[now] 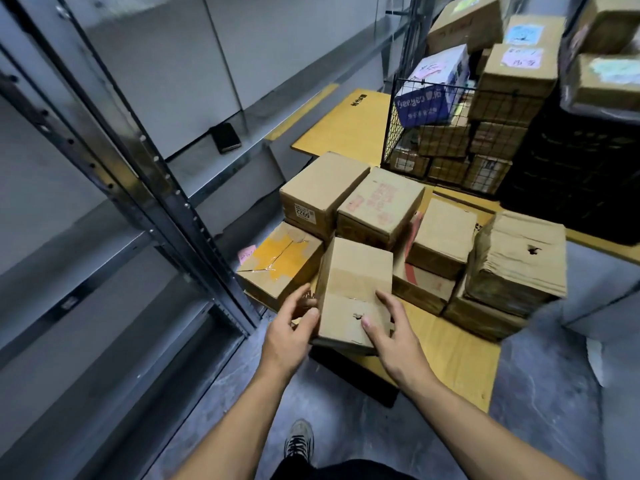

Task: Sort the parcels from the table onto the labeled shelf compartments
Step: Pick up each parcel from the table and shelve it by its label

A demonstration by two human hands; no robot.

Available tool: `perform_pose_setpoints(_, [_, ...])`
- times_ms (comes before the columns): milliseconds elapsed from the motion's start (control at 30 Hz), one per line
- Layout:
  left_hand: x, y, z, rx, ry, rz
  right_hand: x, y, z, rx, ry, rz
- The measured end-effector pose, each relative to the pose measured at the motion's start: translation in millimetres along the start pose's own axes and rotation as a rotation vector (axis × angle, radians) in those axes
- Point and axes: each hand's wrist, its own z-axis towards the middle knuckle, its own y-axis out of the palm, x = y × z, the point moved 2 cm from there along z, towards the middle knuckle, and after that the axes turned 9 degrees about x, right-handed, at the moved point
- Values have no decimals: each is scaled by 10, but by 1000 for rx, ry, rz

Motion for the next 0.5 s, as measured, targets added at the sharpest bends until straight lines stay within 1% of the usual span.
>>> perform_pose_setpoints(100, [-7,3,-58,78,-26,-70,-5,-59,-62,-54,-26,63])
perform_pose_setpoints(167, [-18,40,-128,62,-79,-100,-24,-90,-90,-79,-37,74])
perform_pose_setpoints(267, [-1,88,-227,-3,-172,-167,-64,-157,-129,-86,-67,94])
perform_pose_setpoints(333, [81,102,-266,-38,-195,-236,-82,-208,-155,-99,-85,77])
perform_pose_setpoints(400, [158,95,-300,-48,-168,-253,-106,-251,-179,-112,-105,31])
perform_pose_setpoints(500, [176,30,-341,-15,-45,-141,-173,-299,-204,-105,-150,-81])
